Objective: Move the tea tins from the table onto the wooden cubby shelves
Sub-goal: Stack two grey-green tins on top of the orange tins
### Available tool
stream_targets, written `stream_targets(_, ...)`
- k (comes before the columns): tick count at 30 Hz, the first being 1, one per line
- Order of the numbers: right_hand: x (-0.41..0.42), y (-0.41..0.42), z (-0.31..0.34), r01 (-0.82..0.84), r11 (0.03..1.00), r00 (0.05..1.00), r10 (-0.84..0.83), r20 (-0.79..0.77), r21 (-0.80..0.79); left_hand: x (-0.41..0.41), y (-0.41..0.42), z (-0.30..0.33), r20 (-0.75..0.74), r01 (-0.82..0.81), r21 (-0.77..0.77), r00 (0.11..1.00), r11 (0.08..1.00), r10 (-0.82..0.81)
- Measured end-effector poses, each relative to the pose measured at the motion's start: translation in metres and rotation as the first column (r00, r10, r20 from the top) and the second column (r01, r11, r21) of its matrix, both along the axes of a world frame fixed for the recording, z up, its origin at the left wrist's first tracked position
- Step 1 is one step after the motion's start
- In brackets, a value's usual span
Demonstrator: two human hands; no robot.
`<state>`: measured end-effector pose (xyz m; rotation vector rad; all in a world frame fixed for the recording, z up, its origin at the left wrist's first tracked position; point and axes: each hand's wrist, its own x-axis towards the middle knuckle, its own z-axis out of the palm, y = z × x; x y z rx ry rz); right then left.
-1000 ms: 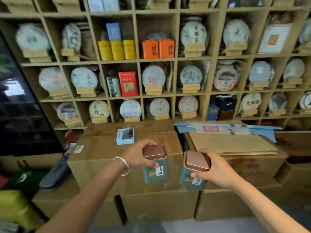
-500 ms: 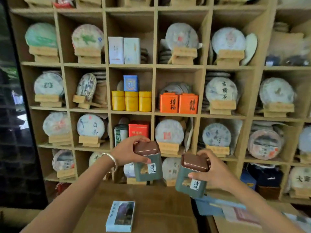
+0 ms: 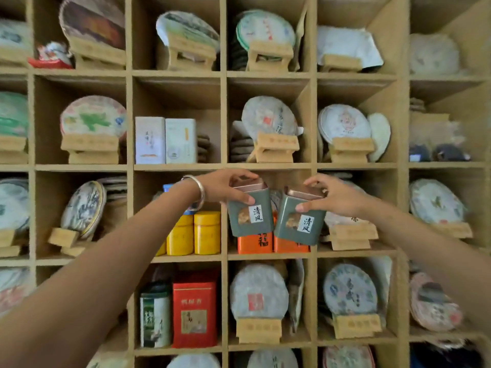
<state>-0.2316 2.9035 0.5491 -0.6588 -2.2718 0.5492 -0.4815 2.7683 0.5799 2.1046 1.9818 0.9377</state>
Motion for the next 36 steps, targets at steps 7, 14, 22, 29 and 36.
stream_targets(7, -0.026, 0.046, 0.049, 0.011, 1.000, 0.998, -0.010, 0.058, -0.017, -0.021, 0.060, 0.037, 0.053, -0.004, -0.086, 0.999, 0.996, 0.009)
stream_targets(14, -0.045, 0.091, 0.049, -0.037, 0.999, 0.997, 0.040, 0.069, -0.032, -0.038, 0.102, 0.021, 0.058, -0.050, -0.099, 0.997, 0.994, 0.056)
stream_targets(22, -0.066, 0.124, 0.042, -0.091, 0.995, 0.992, 0.093, 0.084, -0.030, -0.049, 0.122, 0.019, 0.041, -0.096, -0.052, 0.994, 0.994, 0.099)
stream_targets(29, -0.083, 0.136, 0.024, -0.023, 1.000, 0.998, 0.023, 0.053, -0.007, -0.055, 0.137, 0.003, -0.024, -0.150, 0.011, 0.988, 0.989, 0.150)
stream_targets(36, -0.095, 0.145, 0.020, 0.004, 0.999, 1.000, -0.003, 0.028, -0.054, -0.053, 0.151, -0.019, -0.040, -0.172, 0.104, 0.983, 0.980, 0.177)
